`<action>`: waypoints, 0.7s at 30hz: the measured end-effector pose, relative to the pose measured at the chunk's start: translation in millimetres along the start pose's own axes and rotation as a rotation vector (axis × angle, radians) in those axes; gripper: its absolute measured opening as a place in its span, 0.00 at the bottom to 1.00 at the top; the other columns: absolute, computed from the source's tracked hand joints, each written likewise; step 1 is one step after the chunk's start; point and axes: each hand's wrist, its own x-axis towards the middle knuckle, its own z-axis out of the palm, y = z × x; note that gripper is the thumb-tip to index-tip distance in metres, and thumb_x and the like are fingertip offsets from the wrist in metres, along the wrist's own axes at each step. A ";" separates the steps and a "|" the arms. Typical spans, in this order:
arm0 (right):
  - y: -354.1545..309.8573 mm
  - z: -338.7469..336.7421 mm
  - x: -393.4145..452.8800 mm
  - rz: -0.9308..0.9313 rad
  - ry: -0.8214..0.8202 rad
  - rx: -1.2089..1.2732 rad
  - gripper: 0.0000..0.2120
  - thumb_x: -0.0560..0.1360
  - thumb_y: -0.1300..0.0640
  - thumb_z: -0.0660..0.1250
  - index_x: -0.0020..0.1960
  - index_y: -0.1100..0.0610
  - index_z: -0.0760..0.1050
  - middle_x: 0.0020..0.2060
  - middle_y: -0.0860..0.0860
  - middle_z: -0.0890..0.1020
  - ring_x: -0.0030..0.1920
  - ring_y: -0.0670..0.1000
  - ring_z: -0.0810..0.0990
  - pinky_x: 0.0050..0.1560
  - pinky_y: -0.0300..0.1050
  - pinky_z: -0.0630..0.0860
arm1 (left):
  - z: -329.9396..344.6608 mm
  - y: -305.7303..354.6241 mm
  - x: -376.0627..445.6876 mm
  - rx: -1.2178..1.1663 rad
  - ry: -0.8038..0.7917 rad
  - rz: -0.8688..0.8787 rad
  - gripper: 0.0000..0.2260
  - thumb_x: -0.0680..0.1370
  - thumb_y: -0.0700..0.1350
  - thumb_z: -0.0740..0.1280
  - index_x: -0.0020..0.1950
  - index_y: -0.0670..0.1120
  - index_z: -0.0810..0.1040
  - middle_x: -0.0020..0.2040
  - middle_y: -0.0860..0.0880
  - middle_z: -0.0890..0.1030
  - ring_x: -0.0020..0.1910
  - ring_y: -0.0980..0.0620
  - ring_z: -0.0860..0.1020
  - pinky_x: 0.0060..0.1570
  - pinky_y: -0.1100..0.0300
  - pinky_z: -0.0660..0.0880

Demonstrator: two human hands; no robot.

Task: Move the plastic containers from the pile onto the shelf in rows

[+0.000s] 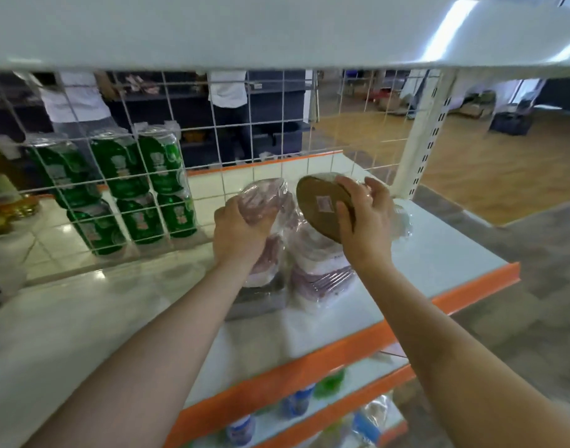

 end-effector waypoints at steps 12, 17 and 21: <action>27.4 29.5 45.2 0.223 -0.281 0.040 0.36 0.77 0.47 0.63 0.77 0.53 0.47 0.75 0.57 0.55 0.73 0.61 0.57 0.68 0.58 0.59 | 28.8 11.2 37.3 0.433 -0.537 0.046 0.40 0.77 0.66 0.55 0.74 0.56 0.30 0.78 0.44 0.36 0.76 0.44 0.57 0.73 0.47 0.56; 29.9 31.4 50.2 0.283 -0.331 -0.001 0.38 0.77 0.46 0.62 0.77 0.48 0.42 0.76 0.59 0.49 0.74 0.63 0.51 0.71 0.58 0.54 | 26.4 5.7 43.5 0.355 -0.441 0.100 0.38 0.78 0.62 0.58 0.78 0.51 0.39 0.79 0.46 0.48 0.76 0.48 0.54 0.73 0.51 0.56; 29.9 29.4 46.0 0.220 -0.289 -0.001 0.36 0.76 0.48 0.65 0.77 0.50 0.49 0.74 0.59 0.53 0.73 0.62 0.54 0.69 0.57 0.58 | 19.0 7.2 39.2 0.351 -0.311 0.093 0.30 0.79 0.60 0.58 0.76 0.47 0.56 0.73 0.42 0.62 0.71 0.43 0.64 0.68 0.52 0.62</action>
